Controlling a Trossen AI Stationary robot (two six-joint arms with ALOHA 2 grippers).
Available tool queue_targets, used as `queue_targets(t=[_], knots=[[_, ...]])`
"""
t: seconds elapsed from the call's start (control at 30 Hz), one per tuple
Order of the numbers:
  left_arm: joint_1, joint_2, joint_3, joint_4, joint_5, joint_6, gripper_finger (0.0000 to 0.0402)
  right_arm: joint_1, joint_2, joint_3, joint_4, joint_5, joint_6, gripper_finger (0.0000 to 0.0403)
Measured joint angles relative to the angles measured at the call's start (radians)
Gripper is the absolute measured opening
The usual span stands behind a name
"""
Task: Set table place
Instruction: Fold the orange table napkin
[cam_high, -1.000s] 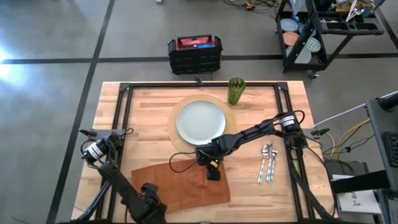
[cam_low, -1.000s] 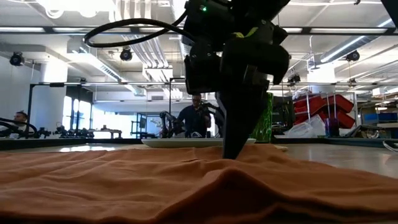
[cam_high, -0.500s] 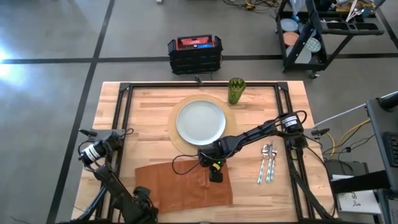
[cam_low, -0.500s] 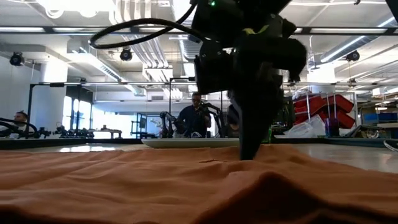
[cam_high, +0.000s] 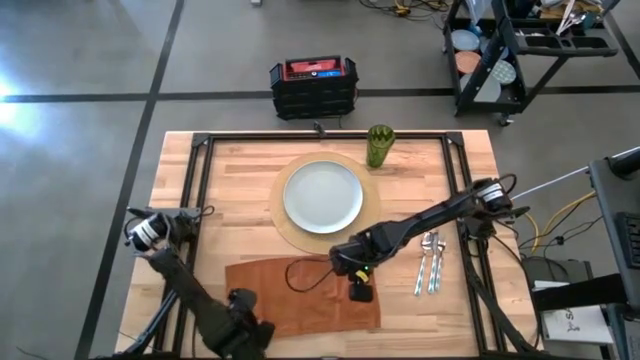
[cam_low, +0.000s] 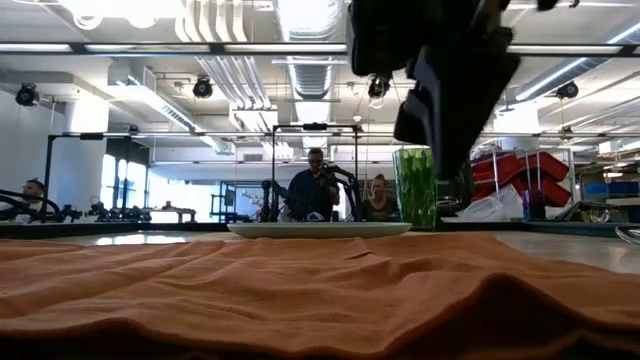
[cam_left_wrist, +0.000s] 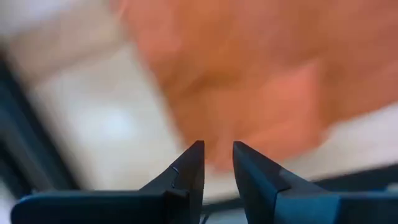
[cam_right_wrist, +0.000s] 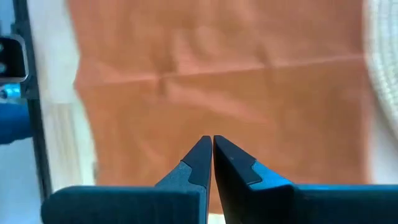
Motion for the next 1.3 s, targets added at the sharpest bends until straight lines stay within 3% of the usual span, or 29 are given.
queue_targets(t=[0.1,0.3,0.5,0.73,1.03,1.3], knots=[[0.058,-0.005,-0.018,0.002,-0.068,0.089,0.0056,0.027,0.015,0.000,0.021,-0.020,0.030,0.0002],[0.167,-0.004,-0.075,0.106,-0.107,0.265,0.0042,0.087,0.048,0.000,0.117,-0.039,0.123,0.0000],[0.164,-0.004,-0.160,0.215,-0.109,0.391,0.0036,0.143,0.092,0.000,0.286,-0.059,0.243,0.0000],[0.108,-0.005,-0.250,0.283,0.022,0.530,0.0035,0.131,0.149,0.001,0.459,-0.052,0.356,0.0000],[0.081,-0.038,-0.310,0.291,0.012,0.602,0.0029,0.147,0.221,0.002,0.389,-0.036,0.481,0.0000],[0.078,-0.088,-0.384,0.303,-0.036,0.633,0.0029,0.199,0.206,0.004,0.327,-0.002,0.587,0.0000]])
